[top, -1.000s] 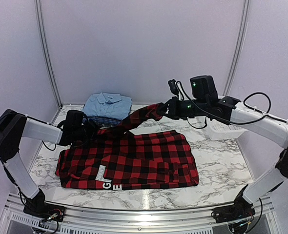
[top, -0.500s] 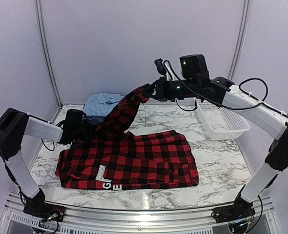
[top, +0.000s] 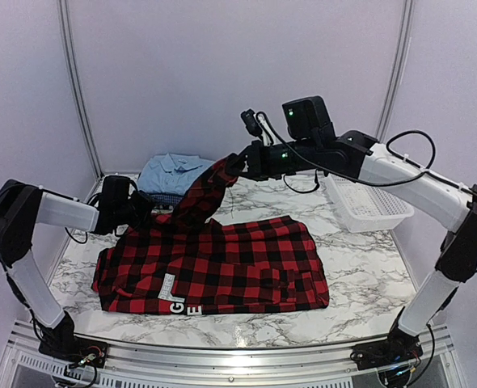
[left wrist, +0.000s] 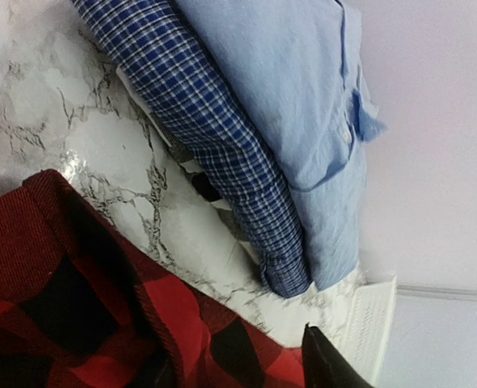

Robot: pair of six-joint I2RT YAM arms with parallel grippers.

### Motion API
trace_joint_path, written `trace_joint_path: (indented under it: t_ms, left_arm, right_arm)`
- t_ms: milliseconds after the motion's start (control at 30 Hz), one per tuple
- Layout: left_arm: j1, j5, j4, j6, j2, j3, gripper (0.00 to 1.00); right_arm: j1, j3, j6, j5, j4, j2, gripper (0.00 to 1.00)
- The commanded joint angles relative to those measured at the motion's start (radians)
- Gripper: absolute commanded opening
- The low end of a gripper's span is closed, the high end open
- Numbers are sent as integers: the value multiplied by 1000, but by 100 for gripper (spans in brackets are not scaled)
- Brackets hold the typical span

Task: Fold and stack the long sleeve shirts
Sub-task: Pass from the right arm to the left

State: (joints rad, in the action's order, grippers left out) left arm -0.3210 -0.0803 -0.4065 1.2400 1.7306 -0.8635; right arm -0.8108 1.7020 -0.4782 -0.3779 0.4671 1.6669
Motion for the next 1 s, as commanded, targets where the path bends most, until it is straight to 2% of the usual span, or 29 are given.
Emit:
trace_joint_path:
  t_ms: [0,133,300,400,667,967]
  left_arm:
    - [-3,-97,-5,-149,-150,98,65]
    - [-11,-241,7,-293,-287,204,75]
    - [-48,-385,54,-460,-495,310,79]
    - [-95,-456,60,-529,-563,280,81]
    - [-217,-603,61,-645,-513,108,81]
    - [-250,-660,76,-667,-508,103,73]
  right_arm:
    - [-32,-72,-14,-16,-38,-31,0]
    - [-44,-134,-28,-37,-95,-26,0]
    - [-48,-146,-9,-58,-138,1,0]
    - [-54,-158,4,-92,-177,17,0]
    - [-78,-210,-5,-181,-308,62,0]
    - [-78,-217,-52,-181,-386,97,0]
